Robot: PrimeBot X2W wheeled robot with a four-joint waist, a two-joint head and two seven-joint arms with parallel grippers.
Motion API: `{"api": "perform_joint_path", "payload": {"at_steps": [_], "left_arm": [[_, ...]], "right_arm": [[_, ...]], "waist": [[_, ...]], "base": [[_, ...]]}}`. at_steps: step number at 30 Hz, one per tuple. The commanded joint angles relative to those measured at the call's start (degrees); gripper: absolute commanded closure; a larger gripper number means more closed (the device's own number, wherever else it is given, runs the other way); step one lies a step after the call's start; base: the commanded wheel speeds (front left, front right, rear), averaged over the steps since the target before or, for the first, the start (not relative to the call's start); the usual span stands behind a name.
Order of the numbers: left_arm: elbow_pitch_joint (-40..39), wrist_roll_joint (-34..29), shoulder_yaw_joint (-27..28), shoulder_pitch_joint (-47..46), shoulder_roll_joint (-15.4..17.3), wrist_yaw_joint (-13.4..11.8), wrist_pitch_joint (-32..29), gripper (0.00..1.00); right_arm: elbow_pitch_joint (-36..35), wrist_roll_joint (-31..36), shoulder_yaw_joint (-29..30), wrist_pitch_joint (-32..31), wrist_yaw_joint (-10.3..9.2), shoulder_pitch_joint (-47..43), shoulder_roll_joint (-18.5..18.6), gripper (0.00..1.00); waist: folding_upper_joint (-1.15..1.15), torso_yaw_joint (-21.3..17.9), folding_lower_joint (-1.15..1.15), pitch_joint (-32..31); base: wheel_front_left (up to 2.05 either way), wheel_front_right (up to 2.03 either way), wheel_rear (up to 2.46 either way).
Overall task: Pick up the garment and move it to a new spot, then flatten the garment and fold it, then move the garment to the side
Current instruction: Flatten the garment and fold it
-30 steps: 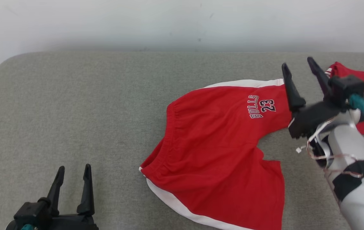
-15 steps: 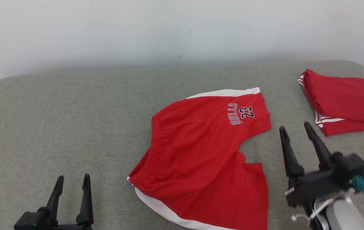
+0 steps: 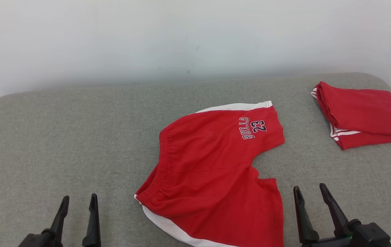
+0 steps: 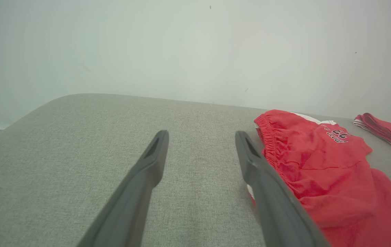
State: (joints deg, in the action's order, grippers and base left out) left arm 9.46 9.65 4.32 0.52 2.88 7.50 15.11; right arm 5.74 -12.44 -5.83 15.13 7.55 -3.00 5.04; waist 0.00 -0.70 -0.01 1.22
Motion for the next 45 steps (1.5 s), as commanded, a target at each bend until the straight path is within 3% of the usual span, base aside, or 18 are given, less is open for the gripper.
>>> {"api": "perform_joint_path", "payload": {"at_steps": [1, 6, 22, 27, 34, 44, 45], "left_arm": [[-0.1, -0.6, -0.1, 0.2, 0.0, -0.1, 0.0, 0.00], [0.4, -1.5, -3.7, -2.3, 1.8, -0.1, 0.0, 0.00], [11.4, 4.0, -26.3, -13.4, 15.7, -0.1, 0.0, 0.00], [14.7, 6.4, -30.9, -15.0, 19.4, -0.1, 0.0, 0.00], [17.3, 8.0, -33.4, -16.6, 21.1, -0.1, 0.0, 0.00], [21.7, 10.5, -40.7, -21.7, 21.2, -0.1, 0.0, 0.00], [22.5, 11.2, -41.7, -22.2, 21.2, -0.1, 0.0, 0.08]], "right_arm": [[-0.4, 0.6, -0.1, 0.0, -0.16, -0.6, -0.4, 0.00], [0.0, 1.0, -0.7, 0.0, -0.16, -0.1, -1.1, 0.00], [2.0, 0.7, -2.0, 0.0, -0.16, 2.8, -1.2, 0.00], [2.0, 0.2, -1.4, 0.0, -0.16, 3.3, -1.0, 0.00], [2.3, -0.2, -1.1, 0.0, -0.16, 3.8, -1.1, 0.00], [3.3, -0.4, -1.8, 0.0, -0.16, 5.1, -0.9, 0.00], [3.4, -0.5, -1.8, 0.0, -0.16, 5.1, -0.9, 0.00]], "waist": [[0.00, -0.1, 0.01, 0.2], [0.00, -0.4, 0.01, 0.9], [0.00, -3.5, 0.01, 3.8], [0.00, -4.9, 0.01, 4.9], [0.00, -5.6, 0.01, 5.9], [0.00, -6.8, 0.01, 6.5], [0.00, -6.9, 0.01, 6.4]], "base": [[0.00, 0.00, 0.00], [0.00, 0.00, 0.00], [0.00, 0.00, 0.00], [0.00, 0.00, 0.00], [0.00, 0.00, 0.00], [0.00, 0.00, 0.00], [0.00, 0.00, 0.00]]}}
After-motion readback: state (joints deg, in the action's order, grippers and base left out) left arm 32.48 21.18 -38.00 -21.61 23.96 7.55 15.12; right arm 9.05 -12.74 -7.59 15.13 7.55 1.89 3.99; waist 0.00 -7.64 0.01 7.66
